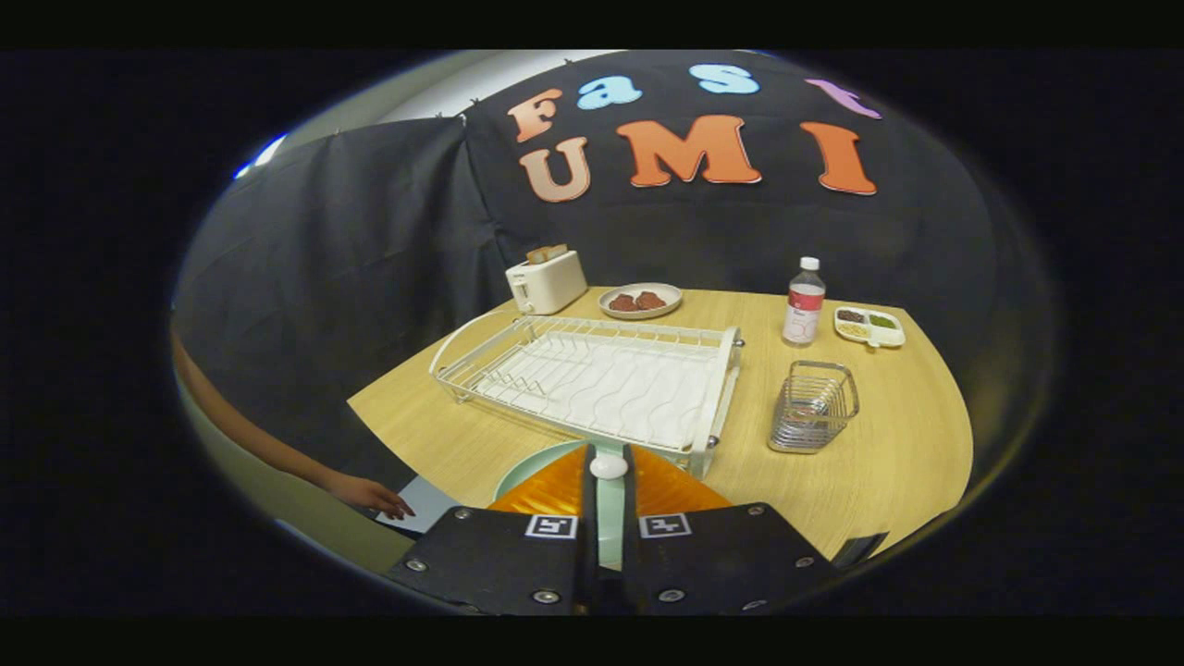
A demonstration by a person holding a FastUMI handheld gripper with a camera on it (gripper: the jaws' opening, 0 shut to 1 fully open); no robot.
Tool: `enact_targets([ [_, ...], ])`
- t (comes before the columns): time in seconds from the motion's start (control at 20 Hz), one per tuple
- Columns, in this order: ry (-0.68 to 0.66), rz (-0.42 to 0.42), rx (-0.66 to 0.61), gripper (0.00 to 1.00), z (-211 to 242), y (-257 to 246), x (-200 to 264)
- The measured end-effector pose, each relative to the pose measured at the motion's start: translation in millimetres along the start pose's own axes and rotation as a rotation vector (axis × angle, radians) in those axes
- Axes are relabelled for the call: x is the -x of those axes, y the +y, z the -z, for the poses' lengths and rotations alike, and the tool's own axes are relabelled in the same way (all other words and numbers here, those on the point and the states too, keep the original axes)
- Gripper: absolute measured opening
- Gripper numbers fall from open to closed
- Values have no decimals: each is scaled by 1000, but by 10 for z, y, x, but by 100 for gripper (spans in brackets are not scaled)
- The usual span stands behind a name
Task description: Take the plate from the dish rack, then take the spoon from the basket and place it into the plate.
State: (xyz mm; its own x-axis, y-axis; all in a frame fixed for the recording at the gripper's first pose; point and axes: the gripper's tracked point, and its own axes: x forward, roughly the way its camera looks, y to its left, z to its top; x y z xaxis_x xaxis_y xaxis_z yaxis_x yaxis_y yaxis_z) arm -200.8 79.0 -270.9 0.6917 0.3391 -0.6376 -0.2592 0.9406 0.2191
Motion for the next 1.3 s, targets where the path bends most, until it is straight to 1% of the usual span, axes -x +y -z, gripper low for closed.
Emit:
enact_targets([
  [0.2, 31, -45, 57, 10, 75, 132, -197],
  [0.35, 61, -47, 104, 12, 184, 129, -296],
  [0.4, 60, -48, 108, 12, 186, 131, -267],
  [0.55, 118, -29, 63, 13, 403, 5, -254],
  [0.75, 181, -4, -55, 14, 656, -131, -181],
  [0.85, 202, 28, -114, 20, 730, -256, -134],
  [0.9, 194, 40, -141, 24, 716, -292, -119],
  [0.95, 185, 48, -164, 30, 690, -331, -95],
  [1.0, 174, 61, -180, 32, 651, -368, -77],
  [1.15, 113, 108, -188, 39, 390, -539, -3],
  [1.3, 35, 163, -158, 47, 43, -711, 104],
])
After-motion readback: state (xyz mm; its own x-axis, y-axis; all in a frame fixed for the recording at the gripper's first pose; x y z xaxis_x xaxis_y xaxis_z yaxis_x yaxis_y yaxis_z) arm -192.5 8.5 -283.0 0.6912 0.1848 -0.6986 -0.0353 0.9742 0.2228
